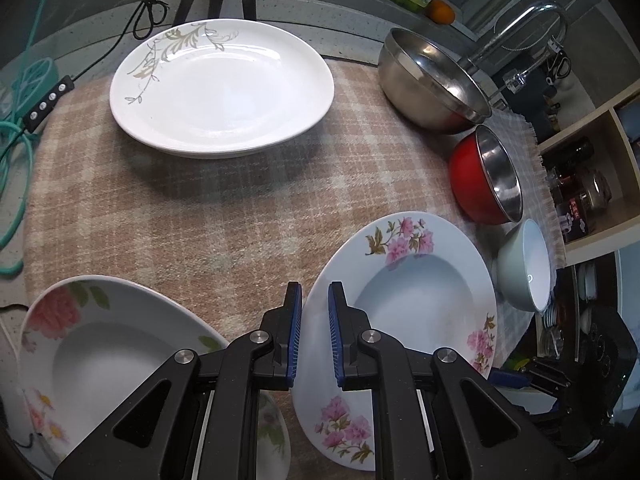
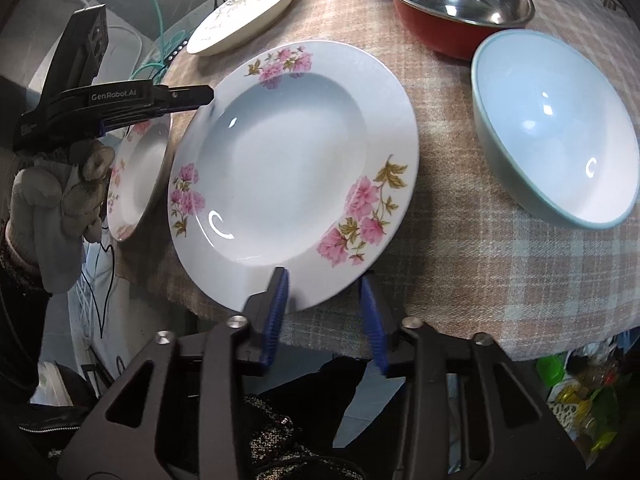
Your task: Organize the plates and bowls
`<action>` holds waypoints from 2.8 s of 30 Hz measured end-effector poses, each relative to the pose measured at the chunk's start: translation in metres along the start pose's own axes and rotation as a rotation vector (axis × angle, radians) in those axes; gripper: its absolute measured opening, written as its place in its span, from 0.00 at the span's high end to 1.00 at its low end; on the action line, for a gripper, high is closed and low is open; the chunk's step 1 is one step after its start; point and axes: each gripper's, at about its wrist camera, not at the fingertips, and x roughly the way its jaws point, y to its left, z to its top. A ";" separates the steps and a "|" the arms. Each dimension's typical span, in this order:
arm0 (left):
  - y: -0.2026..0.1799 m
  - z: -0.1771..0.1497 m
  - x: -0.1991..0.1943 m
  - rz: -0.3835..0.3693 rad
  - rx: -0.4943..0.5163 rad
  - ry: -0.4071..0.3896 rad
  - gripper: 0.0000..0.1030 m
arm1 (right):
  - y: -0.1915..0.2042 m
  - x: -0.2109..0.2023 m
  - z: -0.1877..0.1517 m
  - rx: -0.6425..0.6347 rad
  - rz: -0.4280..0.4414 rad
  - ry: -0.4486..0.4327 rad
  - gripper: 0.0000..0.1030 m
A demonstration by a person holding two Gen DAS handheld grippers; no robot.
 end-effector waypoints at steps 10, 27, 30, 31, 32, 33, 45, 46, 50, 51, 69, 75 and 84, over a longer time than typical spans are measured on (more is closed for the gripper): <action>0.008 -0.001 -0.029 -0.018 -0.054 -0.085 0.77 | 0.016 -0.029 0.001 -0.101 -0.045 -0.064 0.49; 0.053 -0.058 -0.097 0.035 -0.293 -0.281 0.69 | 0.063 -0.031 0.059 -0.237 0.016 -0.148 0.47; 0.064 -0.073 -0.109 0.059 -0.342 -0.315 0.68 | 0.075 -0.025 0.069 -0.261 0.043 -0.140 0.47; 0.068 -0.078 -0.113 0.067 -0.359 -0.325 0.68 | 0.079 -0.022 0.074 -0.264 0.060 -0.133 0.47; 0.072 -0.082 -0.116 0.073 -0.375 -0.333 0.68 | 0.084 -0.018 0.078 -0.266 0.075 -0.124 0.47; 0.077 -0.087 -0.118 0.084 -0.391 -0.338 0.68 | 0.087 -0.016 0.081 -0.269 0.082 -0.119 0.47; 0.127 -0.138 -0.125 0.184 -0.543 -0.340 0.68 | 0.132 0.030 0.112 -0.368 0.141 -0.043 0.47; 0.130 -0.141 -0.124 0.184 -0.554 -0.339 0.68 | 0.134 0.032 0.114 -0.374 0.144 -0.039 0.48; 0.139 -0.148 -0.119 0.167 -0.586 -0.336 0.69 | 0.144 0.048 0.122 -0.391 0.155 -0.009 0.57; 0.141 -0.150 -0.117 0.154 -0.597 -0.334 0.71 | 0.146 0.052 0.124 -0.395 0.155 0.000 0.59; 0.159 -0.155 -0.098 0.077 -0.659 -0.300 0.83 | 0.155 0.100 0.143 -0.364 0.165 0.110 0.78; 0.161 -0.155 -0.093 0.054 -0.662 -0.288 0.87 | 0.154 0.105 0.145 -0.351 0.182 0.131 0.84; 0.159 -0.148 -0.091 0.043 -0.653 -0.286 0.91 | 0.156 0.106 0.143 -0.352 0.183 0.134 0.88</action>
